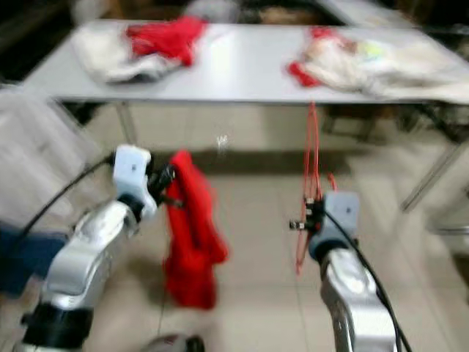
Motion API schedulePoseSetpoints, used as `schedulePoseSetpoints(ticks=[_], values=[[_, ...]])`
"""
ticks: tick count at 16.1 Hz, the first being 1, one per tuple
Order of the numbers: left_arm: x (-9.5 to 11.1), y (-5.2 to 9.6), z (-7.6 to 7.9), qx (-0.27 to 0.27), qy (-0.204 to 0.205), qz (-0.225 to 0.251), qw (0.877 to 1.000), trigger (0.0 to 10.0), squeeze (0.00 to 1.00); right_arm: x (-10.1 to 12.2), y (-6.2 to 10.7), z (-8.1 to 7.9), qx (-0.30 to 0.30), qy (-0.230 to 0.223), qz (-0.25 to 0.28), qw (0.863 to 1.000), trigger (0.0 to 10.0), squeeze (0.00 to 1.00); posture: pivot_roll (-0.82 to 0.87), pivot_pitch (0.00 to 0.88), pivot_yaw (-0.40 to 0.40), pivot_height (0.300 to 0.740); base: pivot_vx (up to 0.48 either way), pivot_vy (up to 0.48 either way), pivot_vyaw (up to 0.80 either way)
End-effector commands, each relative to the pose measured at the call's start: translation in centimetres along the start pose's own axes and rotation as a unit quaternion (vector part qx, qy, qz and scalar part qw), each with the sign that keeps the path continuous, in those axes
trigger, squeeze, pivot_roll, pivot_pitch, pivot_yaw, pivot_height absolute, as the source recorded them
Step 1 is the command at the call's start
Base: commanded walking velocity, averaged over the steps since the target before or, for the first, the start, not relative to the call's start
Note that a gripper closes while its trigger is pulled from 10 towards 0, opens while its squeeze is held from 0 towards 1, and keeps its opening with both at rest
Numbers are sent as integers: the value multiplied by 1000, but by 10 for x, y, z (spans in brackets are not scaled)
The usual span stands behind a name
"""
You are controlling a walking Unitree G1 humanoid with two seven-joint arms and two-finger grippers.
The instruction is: Hang hanger
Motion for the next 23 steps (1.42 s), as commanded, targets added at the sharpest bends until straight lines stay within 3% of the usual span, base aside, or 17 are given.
schedulePoseSetpoints(ticks=[1,15,23], values=[[-2,0,-4,5,-5,-2,1000,10000,0,0,-1,-1,4,5,3,1000,10000,0,68,0,46,740,307,0,0],[-1,-1,-9,13,-3,8,1000,10000,0,12,-5,8,15,25,15,999,10000,0,56,0,5,740,328,0,0],[7,-2,-2,8,-3,21,1000,10000,0,19,-7,7,32,31,20,999,10000,0,68,20,-1,740,335,0,0]])
Point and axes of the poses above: a point about 5 cm out from each wrist's last joint towards the gripper, its own y axis pointing back from the gripper into the wrist, its own x axis along the axis of the wrist's last joint, z = x × y, the point moved 6 cm from there along -y, pointing out of the wrist towards the gripper
